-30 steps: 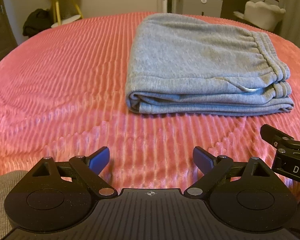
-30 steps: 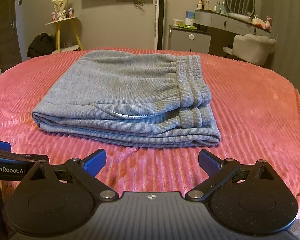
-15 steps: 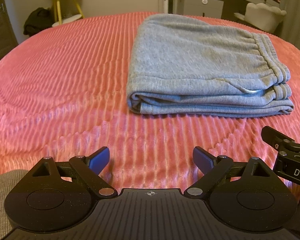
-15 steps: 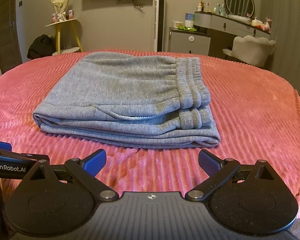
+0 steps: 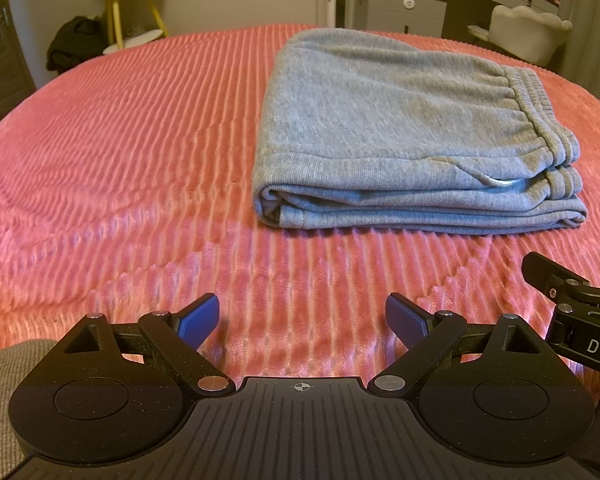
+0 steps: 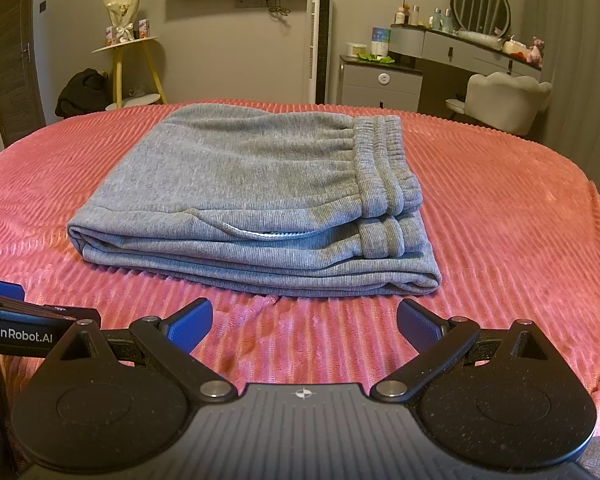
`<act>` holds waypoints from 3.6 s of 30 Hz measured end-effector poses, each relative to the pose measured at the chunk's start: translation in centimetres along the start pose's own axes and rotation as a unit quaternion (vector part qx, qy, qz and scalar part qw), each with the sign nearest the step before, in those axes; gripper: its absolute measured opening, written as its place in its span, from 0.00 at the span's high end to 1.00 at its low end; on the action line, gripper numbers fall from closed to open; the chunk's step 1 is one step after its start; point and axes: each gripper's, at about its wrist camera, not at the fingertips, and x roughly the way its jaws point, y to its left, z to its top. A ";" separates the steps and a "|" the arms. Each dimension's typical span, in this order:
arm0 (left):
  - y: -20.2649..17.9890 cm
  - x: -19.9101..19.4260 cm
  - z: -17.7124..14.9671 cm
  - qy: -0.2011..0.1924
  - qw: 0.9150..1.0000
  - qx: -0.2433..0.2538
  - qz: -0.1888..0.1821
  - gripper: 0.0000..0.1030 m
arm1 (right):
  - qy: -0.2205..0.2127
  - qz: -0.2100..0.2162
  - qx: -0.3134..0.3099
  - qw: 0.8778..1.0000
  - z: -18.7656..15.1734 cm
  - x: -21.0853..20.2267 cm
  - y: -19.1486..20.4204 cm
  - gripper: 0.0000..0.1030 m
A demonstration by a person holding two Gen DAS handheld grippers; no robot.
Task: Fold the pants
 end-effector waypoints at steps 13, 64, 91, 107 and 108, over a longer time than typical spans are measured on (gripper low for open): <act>0.0 0.0 0.0 -0.001 1.000 0.001 0.000 0.08 | -0.002 0.000 -0.002 1.000 0.0 -0.1 0.0 0.04; -0.1 -0.1 -0.1 -0.001 1.000 -0.003 -0.001 0.08 | -0.002 0.000 -0.003 1.000 -0.1 -0.2 0.2 0.04; -0.1 -0.1 0.0 0.001 1.000 -0.001 -0.010 0.09 | -0.002 0.001 -0.004 1.000 0.0 -0.3 0.3 0.04; 0.4 -0.2 -0.1 -0.007 1.000 -0.019 -0.015 0.09 | -0.002 0.001 -0.004 1.000 0.0 -0.3 0.3 0.04; 0.4 -0.2 -0.1 -0.007 1.000 -0.019 -0.014 0.09 | -0.002 0.001 -0.004 1.000 0.0 -0.3 0.3 0.04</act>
